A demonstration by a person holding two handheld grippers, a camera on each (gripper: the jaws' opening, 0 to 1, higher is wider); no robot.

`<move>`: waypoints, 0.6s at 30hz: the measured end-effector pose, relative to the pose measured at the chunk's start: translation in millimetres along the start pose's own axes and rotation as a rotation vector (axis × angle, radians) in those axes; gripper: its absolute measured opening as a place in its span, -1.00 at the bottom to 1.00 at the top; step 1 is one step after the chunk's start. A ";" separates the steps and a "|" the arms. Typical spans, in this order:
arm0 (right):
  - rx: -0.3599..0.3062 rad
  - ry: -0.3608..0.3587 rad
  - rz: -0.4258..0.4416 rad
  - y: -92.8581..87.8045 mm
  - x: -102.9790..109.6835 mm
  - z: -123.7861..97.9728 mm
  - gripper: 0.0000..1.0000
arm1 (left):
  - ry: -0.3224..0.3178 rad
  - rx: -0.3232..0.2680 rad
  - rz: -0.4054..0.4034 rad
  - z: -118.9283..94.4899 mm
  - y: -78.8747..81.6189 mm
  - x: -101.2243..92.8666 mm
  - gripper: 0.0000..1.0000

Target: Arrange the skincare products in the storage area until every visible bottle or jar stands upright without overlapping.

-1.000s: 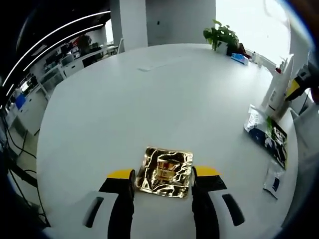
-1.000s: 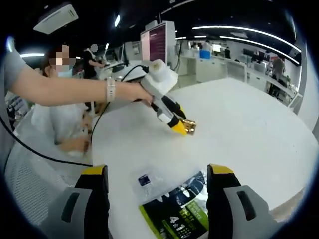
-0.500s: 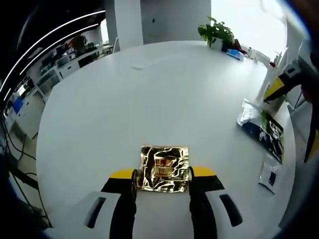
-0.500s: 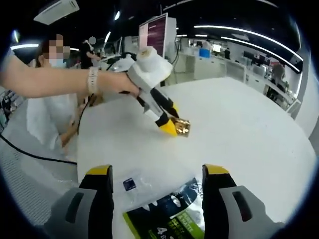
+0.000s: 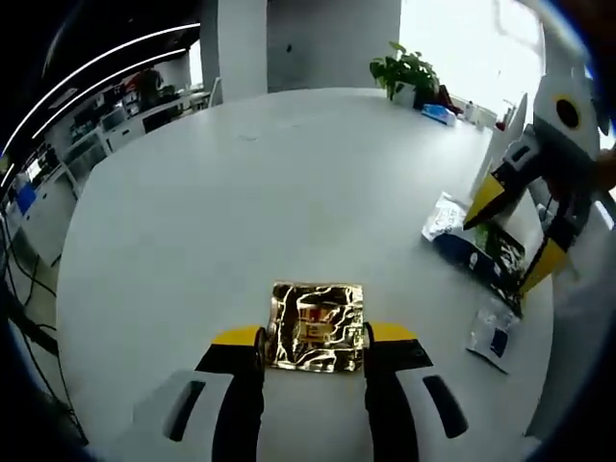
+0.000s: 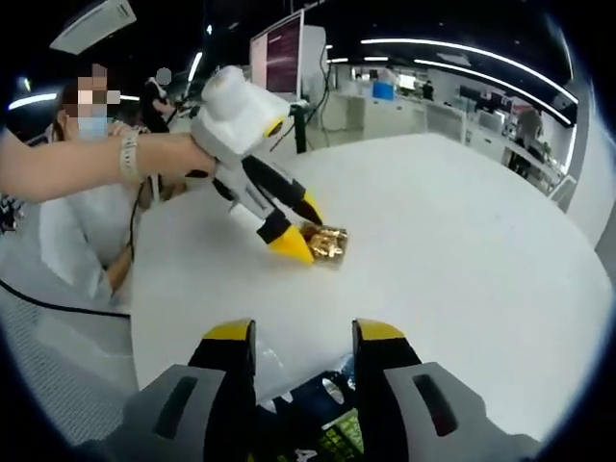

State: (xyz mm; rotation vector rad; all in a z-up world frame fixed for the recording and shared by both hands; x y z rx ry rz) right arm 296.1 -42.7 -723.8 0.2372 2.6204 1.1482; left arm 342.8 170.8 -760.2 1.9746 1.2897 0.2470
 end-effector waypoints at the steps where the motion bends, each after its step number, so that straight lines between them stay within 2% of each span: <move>1: -0.005 -0.003 0.015 -0.8 -0.2 1.3 -0.25 | -0.007 -0.003 -0.004 -0.3 -0.6 -0.9 -0.28; 6: -0.033 -0.021 0.105 -3.7 -4.2 6.6 -0.25 | -0.031 -0.014 -0.022 -3.7 -6.4 -7.3 -0.29; 13: -0.071 -0.045 0.202 -3.3 -9.1 14.4 -0.37 | -0.061 -0.041 -0.011 -10.9 -17.2 -20.1 -0.31; 16: -0.092 -0.033 0.259 -3.0 -8.8 18.3 -0.39 | -0.067 -0.065 -0.013 -15.3 -20.8 -25.2 -0.31; 18: -0.097 -0.027 0.286 -3.5 -9.7 20.9 -0.40 | -0.078 -0.101 0.008 -16.2 -24.5 -29.2 -0.32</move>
Point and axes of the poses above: the point that each gripper's makers call its tool centre point, and the gripper's own axes: z roughly forward along the fingers, x roughly to its left, y roughly out of its top, the point moved 10 cm from there along -z, roughly backward along the fingers, and after that the axes turned 15 degrees about -z, right-handed, at the moved point
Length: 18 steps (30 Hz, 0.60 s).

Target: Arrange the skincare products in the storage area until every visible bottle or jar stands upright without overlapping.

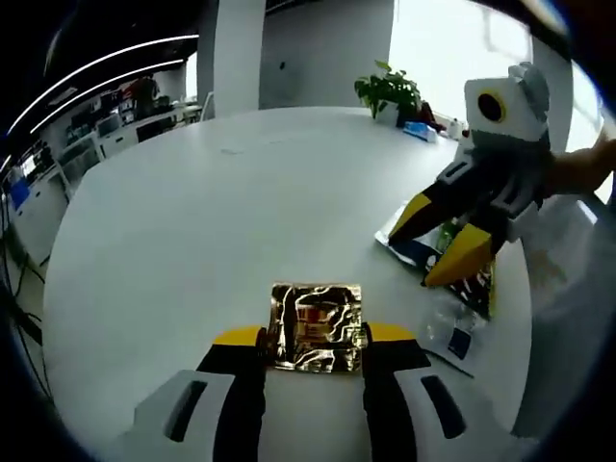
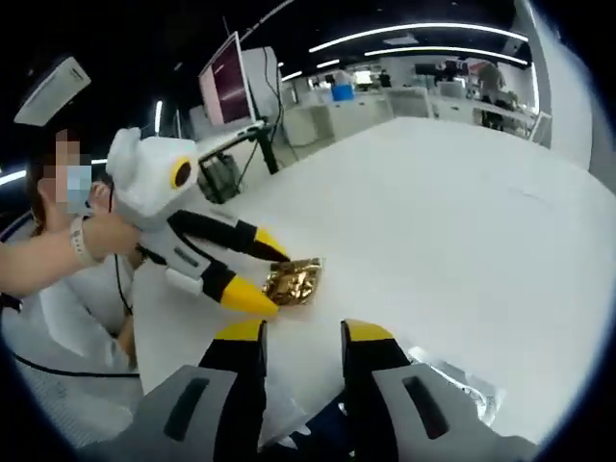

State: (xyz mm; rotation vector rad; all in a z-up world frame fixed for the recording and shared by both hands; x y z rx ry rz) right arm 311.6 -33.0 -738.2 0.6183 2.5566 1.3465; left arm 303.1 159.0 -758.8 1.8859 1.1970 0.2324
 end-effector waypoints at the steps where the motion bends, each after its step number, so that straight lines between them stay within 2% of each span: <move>1: -0.002 0.009 0.013 -0.4 -1.7 3.4 -0.41 | -0.002 -0.005 0.003 -0.8 -2.1 -2.1 -0.32; 5: -0.008 0.025 0.064 -2.3 -10.4 16.7 -0.41 | -0.016 -0.023 0.008 -1.8 -7.9 -10.6 -0.32; 7: -0.008 0.040 0.091 -4.0 -8.3 16.4 -0.42 | -0.026 -0.040 0.012 -3.2 -9.4 -14.3 -0.32; 18: -0.038 0.075 0.174 -8.6 10.0 -1.3 -0.52 | -0.073 -0.119 0.072 -15.8 -11.1 -40.6 -0.32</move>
Point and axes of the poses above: the point that each gripper's makers call its tool centre point, and the gripper's own axes: z roughly forward along the fingers, x roughly to its left, y roughly out of its top, the point moved 10 cm from there along -z, roughly backward along the fingers, and after that the axes turned 15 degrees about -z, right-handed, at the moved point
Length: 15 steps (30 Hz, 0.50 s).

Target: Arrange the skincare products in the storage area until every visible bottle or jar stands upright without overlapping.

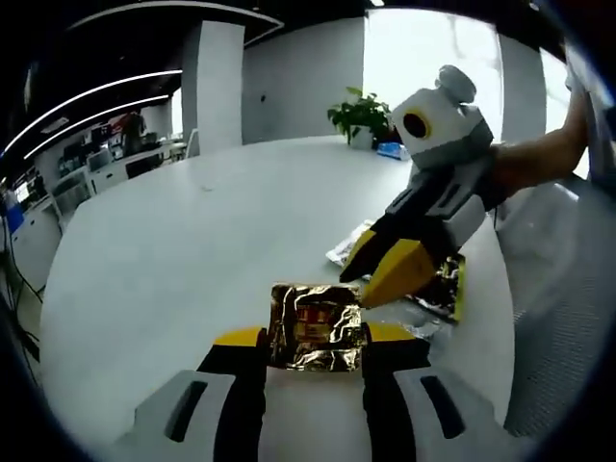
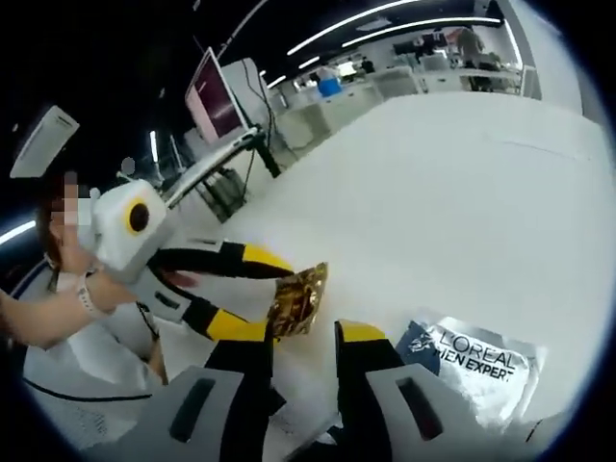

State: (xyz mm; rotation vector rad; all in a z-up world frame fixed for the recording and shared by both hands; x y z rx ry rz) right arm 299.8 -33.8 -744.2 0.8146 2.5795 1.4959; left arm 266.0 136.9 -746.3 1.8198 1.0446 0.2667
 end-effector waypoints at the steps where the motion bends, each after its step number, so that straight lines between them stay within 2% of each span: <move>1: -0.005 0.004 0.009 0.1 1.1 -1.0 -0.53 | -0.001 -0.004 0.005 -0.8 0.2 -0.5 -0.32; 9: -0.039 0.032 0.046 6.9 10.4 -9.8 -0.60 | -0.017 -0.082 0.079 -7.9 8.0 -8.6 -0.32; 12: -0.082 0.067 0.133 11.4 14.2 -12.5 -0.68 | -0.024 -0.121 0.106 -11.2 12.4 -11.1 -0.32; 15: -0.084 0.060 0.122 14.6 11.8 -14.2 -0.74 | -0.030 -0.155 0.134 -15.1 18.5 -14.9 -0.32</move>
Point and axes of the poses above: the point that each gripper's makers call its tool centre point, and the gripper's own axes: z roughly forward along the fingers, x roughly to its left, y roughly out of its top, the point moved 10 cm from there along -z, roughly backward along the fingers, and after that the axes turned 15 degrees about -z, right-handed, at the moved point
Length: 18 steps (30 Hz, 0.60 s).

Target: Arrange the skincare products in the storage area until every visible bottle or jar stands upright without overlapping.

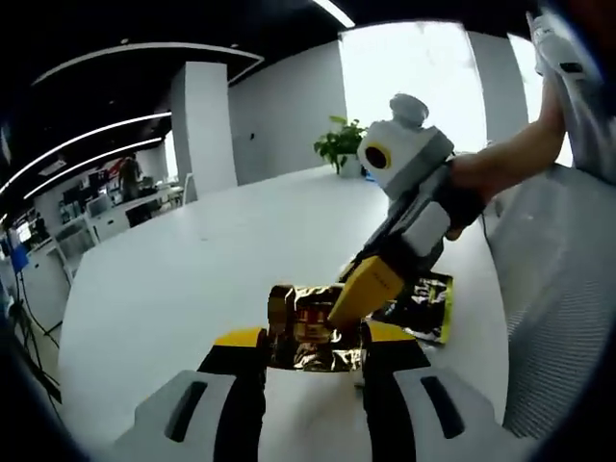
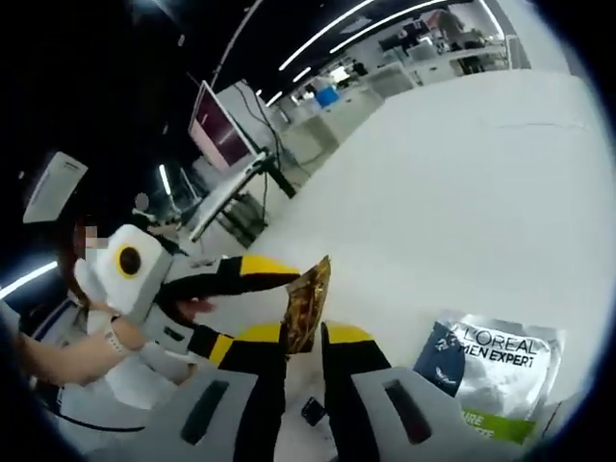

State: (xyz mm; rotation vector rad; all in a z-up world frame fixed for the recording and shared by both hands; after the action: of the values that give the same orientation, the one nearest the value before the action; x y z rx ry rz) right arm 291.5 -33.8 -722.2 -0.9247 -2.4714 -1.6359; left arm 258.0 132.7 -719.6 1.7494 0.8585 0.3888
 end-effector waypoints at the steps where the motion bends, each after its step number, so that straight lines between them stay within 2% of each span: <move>1: -0.006 0.000 -0.005 1.6 0.9 -1.2 -0.78 | -0.001 -0.009 0.012 -0.4 1.9 -0.8 -0.32; 6: -0.038 0.017 0.026 7.5 5.4 -6.5 -0.90 | 0.003 -0.033 0.087 -2.3 10.0 -5.5 -0.33; 9: -0.053 0.031 0.048 9.8 8.4 -6.7 -0.95 | 0.016 -0.036 0.159 -2.3 13.9 -8.2 -0.31; 13: -0.059 0.034 0.056 11.9 6.6 -5.8 -0.97 | 0.022 -0.041 0.209 -3.3 19.9 -15.0 -0.30; 18: -0.075 0.037 0.057 15.6 9.8 -13.5 -0.98 | 0.022 -0.047 0.234 -8.5 27.5 -18.1 -0.30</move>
State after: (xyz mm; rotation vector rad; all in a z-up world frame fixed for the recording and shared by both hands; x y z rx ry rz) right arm 287.3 -36.6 -700.0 -0.9552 -2.3524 -1.7222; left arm 250.0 121.7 -688.4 1.8100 0.6562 0.5791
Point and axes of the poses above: the point that each gripper's makers call its tool centre point, and the gripper's own axes: z roughly forward along the fingers, x roughly to its left, y roughly out of its top, the point moved 10 cm from there along -z, roughly backward along the fingers, and after that the axes turned 15 degrees about -z, right-handed, at the moved point
